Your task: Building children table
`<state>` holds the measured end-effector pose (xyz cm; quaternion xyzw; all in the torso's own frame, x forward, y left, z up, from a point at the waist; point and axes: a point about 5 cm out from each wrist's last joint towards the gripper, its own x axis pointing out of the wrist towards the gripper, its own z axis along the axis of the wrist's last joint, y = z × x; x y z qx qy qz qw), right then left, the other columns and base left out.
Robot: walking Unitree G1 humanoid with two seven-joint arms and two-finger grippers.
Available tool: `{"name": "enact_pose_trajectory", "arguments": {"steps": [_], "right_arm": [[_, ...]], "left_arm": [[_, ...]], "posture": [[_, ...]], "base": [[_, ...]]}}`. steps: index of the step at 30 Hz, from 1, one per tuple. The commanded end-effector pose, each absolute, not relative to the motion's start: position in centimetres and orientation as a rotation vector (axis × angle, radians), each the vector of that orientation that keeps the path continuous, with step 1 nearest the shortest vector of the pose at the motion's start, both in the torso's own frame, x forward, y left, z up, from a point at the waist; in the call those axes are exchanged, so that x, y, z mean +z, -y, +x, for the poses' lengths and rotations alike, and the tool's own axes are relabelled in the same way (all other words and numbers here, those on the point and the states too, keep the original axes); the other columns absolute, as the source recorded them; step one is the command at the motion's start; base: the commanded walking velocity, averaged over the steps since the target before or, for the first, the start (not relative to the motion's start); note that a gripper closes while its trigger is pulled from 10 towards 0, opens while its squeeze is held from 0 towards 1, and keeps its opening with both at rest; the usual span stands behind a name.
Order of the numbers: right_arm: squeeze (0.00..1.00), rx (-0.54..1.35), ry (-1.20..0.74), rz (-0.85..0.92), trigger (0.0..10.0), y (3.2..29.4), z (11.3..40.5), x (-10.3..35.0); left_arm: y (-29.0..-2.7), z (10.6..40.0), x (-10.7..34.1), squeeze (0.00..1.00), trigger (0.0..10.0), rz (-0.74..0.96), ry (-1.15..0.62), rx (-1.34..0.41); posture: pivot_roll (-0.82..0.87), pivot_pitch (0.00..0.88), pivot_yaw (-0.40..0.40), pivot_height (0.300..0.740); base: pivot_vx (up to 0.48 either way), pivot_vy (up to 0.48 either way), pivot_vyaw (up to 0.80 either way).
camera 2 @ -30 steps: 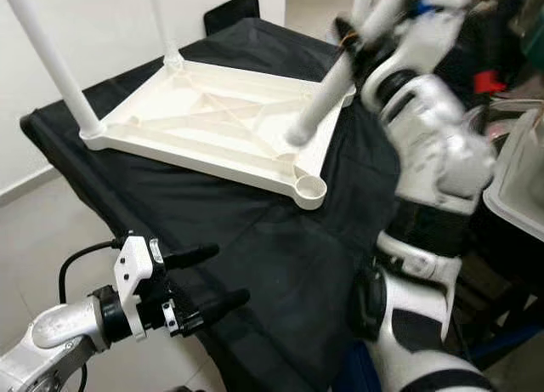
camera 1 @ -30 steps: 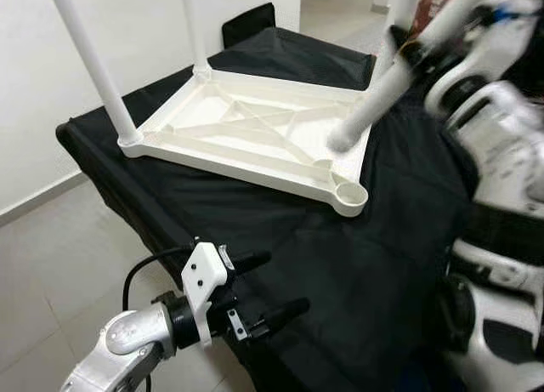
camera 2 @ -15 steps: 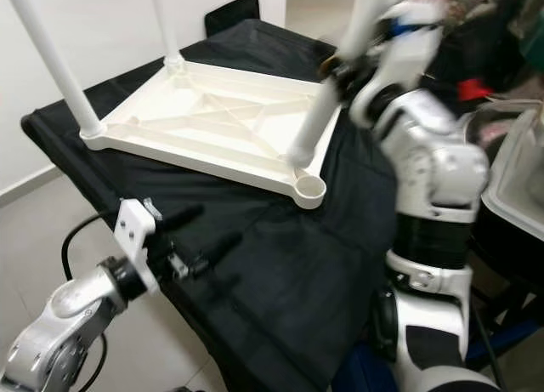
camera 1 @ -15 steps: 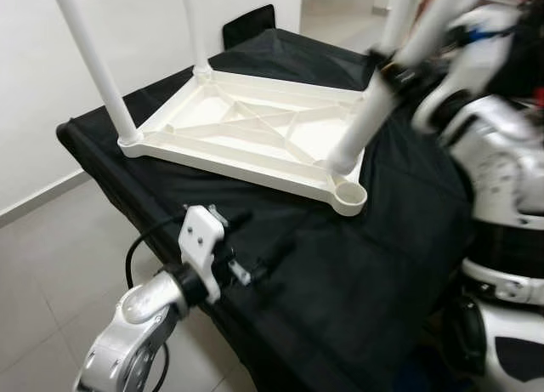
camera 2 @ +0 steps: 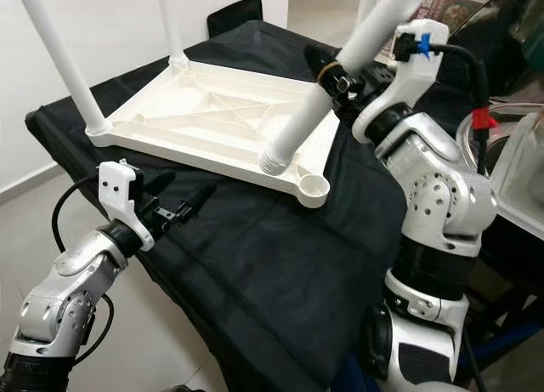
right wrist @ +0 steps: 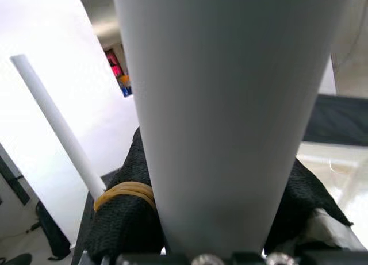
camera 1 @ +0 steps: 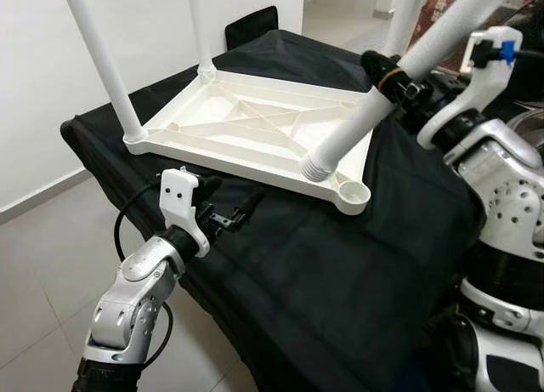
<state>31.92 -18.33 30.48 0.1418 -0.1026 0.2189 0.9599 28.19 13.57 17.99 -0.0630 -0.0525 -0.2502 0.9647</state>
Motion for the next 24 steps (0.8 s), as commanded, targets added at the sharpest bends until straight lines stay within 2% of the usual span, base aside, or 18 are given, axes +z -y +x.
{"name": "enact_pose_trajectory", "arguments": {"steps": [1,5,10,17,24], "right_arm": [[0.00,0.459,0.204,0.284,10.0,17.4,31.6,30.1],[0.00,0.460,0.209,0.300,10.0,17.1,31.5,29.8],[0.00,0.480,0.204,0.306,10.0,16.1,31.4,29.7],[0.00,0.481,0.255,0.340,10.0,16.4,31.2,30.8],[0.00,0.465,0.278,0.355,10.0,16.4,31.1,31.1]], "left_arm": [[-13.3,27.5,17.8,0.00,10.0,-0.107,0.089,-0.532],[-13.3,27.2,17.8,0.00,10.0,-0.099,0.093,-0.536],[-12.9,26.9,17.8,0.00,10.0,-0.100,0.100,-0.539],[-11.9,27.3,18.3,0.00,10.0,-0.083,0.119,-0.593],[-10.7,27.6,19.7,0.00,10.0,0.000,0.189,-0.653]], "posture": [[-0.05,0.087,-0.013,0.740],[-0.05,0.086,-0.015,0.740],[-0.05,0.086,-0.020,0.740],[-0.06,0.087,-0.007,0.740],[-0.06,0.084,-0.002,0.740]], "base": [[0.000,0.480,-0.80],[0.000,0.480,-0.80],[0.000,0.480,-0.16],[0.000,0.480,-0.31],[0.000,0.000,0.00]]}}
